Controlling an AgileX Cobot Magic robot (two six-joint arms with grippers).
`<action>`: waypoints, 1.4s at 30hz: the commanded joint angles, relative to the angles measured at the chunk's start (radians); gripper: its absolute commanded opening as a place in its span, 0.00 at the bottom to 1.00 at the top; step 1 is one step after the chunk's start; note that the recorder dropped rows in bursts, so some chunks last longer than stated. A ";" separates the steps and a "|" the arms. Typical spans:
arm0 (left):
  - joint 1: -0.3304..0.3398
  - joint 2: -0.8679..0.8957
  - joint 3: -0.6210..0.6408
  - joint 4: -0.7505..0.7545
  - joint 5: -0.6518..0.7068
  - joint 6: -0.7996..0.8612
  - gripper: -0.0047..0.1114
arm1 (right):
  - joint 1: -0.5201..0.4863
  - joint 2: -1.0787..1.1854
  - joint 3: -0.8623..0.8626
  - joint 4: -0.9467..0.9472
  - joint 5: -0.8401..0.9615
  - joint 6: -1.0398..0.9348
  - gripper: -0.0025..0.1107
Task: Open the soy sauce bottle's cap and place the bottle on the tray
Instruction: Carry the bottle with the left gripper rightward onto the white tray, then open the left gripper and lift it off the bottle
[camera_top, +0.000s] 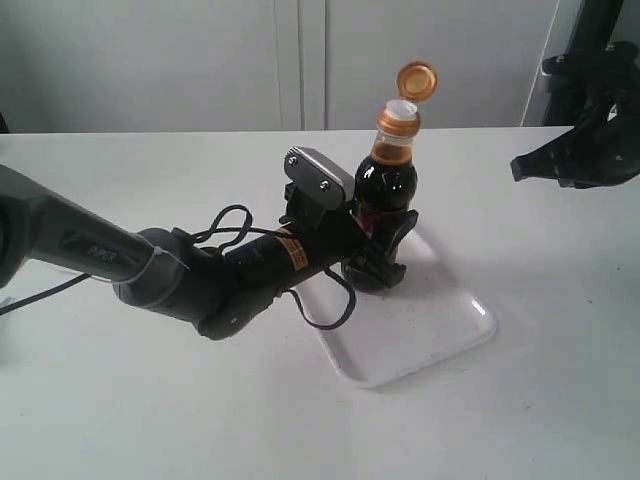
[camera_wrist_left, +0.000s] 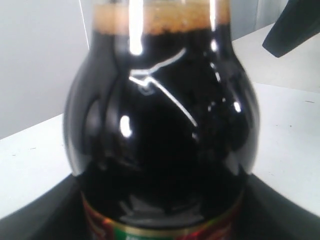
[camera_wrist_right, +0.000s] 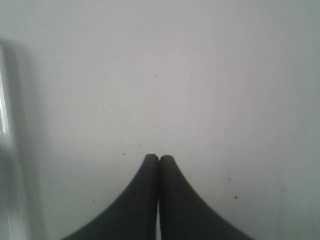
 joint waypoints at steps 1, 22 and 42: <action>-0.007 -0.019 0.016 -0.009 -0.095 -0.005 0.04 | -0.012 0.019 0.004 0.004 -0.011 -0.013 0.02; -0.005 -0.019 0.056 -0.033 -0.095 -0.001 0.58 | -0.012 0.040 0.004 0.004 -0.002 -0.014 0.02; -0.005 -0.069 0.056 -0.030 -0.095 0.054 0.95 | -0.012 0.040 0.004 0.004 -0.003 -0.015 0.02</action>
